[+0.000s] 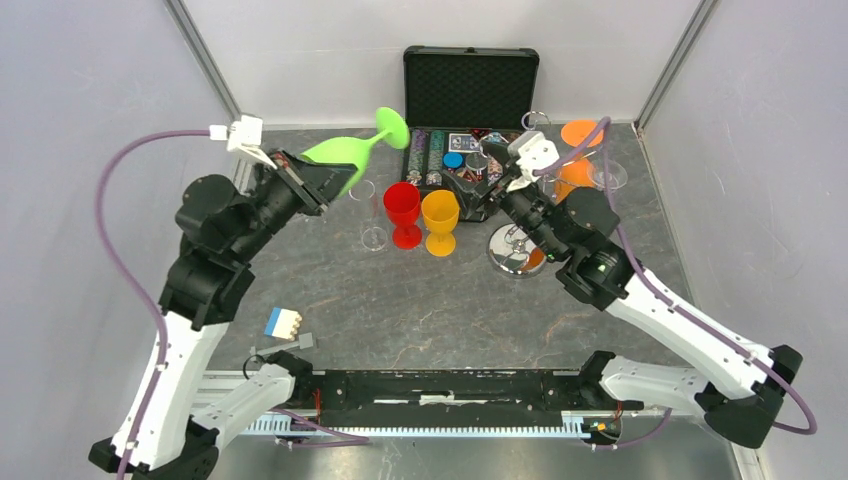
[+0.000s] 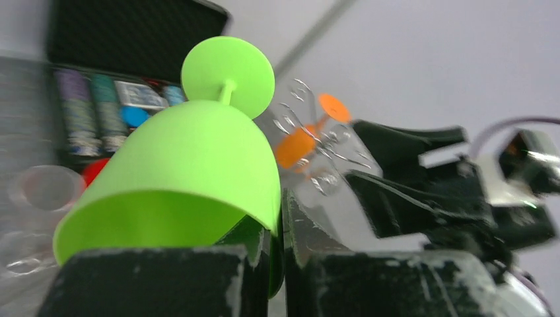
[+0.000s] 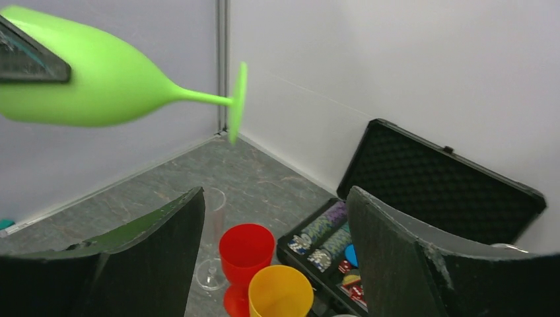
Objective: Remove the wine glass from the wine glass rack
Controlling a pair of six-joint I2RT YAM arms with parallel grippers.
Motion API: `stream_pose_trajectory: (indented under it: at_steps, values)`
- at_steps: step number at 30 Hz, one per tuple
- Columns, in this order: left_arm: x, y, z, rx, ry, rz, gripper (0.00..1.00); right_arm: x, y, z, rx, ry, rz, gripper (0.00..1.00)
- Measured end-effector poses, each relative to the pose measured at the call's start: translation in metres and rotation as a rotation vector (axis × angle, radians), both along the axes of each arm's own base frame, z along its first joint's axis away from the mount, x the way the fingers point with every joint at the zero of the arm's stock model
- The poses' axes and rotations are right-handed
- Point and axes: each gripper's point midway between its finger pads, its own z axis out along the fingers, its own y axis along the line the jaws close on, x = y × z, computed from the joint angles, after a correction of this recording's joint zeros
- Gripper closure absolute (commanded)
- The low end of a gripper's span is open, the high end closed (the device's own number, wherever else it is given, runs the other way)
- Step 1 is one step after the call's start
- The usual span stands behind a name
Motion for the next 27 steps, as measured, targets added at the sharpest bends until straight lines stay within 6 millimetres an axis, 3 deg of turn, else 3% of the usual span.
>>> stream_pose_trajectory:
  at_steps: [4,6,9,12,15,18,22,27]
  values:
    - [0.020,0.038,0.003,0.180,0.014,0.222,0.98,-0.003,-0.024,0.018,-0.011,-0.022,-0.076,0.17]
    - [0.035,0.057,-0.009,0.291,0.060,0.333,0.98,-0.003,-0.044,0.029,-0.013,-0.027,-0.154,0.16]
    - [0.060,0.078,-0.056,0.497,0.198,0.443,0.98,0.000,-0.079,0.040,-0.029,-0.027,-0.302,0.16]
    - [0.080,0.094,-0.117,0.727,0.372,0.491,0.98,0.005,-0.116,0.038,-0.077,-0.006,-0.485,0.15]
    - [0.088,0.104,-0.169,0.915,0.525,0.478,0.98,0.010,-0.152,0.029,-0.161,0.046,-0.688,0.16]
    - [0.082,0.109,-0.205,1.028,0.620,0.424,0.98,0.011,-0.177,0.021,-0.233,0.104,-0.850,0.15]
    - [0.074,0.108,-0.227,1.089,0.683,0.354,0.98,0.005,-0.198,0.009,-0.299,0.152,-0.963,0.15]
    - [0.075,0.100,-0.251,1.123,0.739,0.276,0.98,-0.005,-0.215,0.008,-0.307,0.169,-1.009,0.14]
